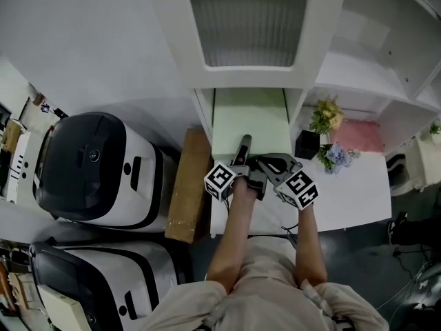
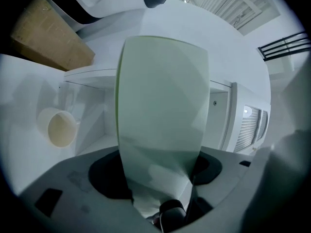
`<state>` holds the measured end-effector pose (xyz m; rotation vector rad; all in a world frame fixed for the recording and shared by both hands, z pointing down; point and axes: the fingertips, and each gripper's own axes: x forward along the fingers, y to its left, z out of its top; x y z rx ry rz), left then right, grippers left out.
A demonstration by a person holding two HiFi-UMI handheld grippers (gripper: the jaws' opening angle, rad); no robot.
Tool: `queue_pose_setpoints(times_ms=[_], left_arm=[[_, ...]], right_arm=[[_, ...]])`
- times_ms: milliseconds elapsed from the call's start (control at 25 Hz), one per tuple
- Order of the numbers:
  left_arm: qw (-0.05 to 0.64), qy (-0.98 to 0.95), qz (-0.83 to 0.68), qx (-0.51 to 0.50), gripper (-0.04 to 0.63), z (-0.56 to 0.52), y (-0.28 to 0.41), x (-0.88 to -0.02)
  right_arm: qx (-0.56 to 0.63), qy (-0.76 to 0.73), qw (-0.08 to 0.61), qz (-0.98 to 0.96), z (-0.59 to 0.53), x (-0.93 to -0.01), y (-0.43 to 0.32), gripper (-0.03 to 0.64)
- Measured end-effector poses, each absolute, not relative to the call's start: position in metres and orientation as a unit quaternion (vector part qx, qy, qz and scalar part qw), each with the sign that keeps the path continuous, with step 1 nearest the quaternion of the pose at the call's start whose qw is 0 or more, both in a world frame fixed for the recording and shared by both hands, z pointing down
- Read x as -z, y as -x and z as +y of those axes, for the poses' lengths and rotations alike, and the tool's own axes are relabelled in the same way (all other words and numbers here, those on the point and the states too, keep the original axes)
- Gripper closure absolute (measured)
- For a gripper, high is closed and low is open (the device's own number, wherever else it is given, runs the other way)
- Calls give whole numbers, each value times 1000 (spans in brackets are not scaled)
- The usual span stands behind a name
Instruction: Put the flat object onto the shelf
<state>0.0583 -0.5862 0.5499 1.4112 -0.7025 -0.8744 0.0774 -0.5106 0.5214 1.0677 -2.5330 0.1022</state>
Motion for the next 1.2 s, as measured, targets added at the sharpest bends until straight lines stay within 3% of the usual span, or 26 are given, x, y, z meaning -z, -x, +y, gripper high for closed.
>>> queue_pose_setpoints(times_ms=[440,840,1000,1200], left_arm=[[634,-607,-295,377,311,-598,-52,-550],[631,-614,-298,368,312,-591,-39,-551],[602,-635,-325,358,313,-577,-23,-548],[541,-681,-361,337,313,-558,-1,-534]], right_arm=[[-37,-389,223,-893,-543,-528,-64,549],[-66,-407,208,-887,-558,-537,-61,549],[-106,-422,163,-885,-560,-540,-61,549],[-123,-459,154,-866,-559,-545,-59,548]])
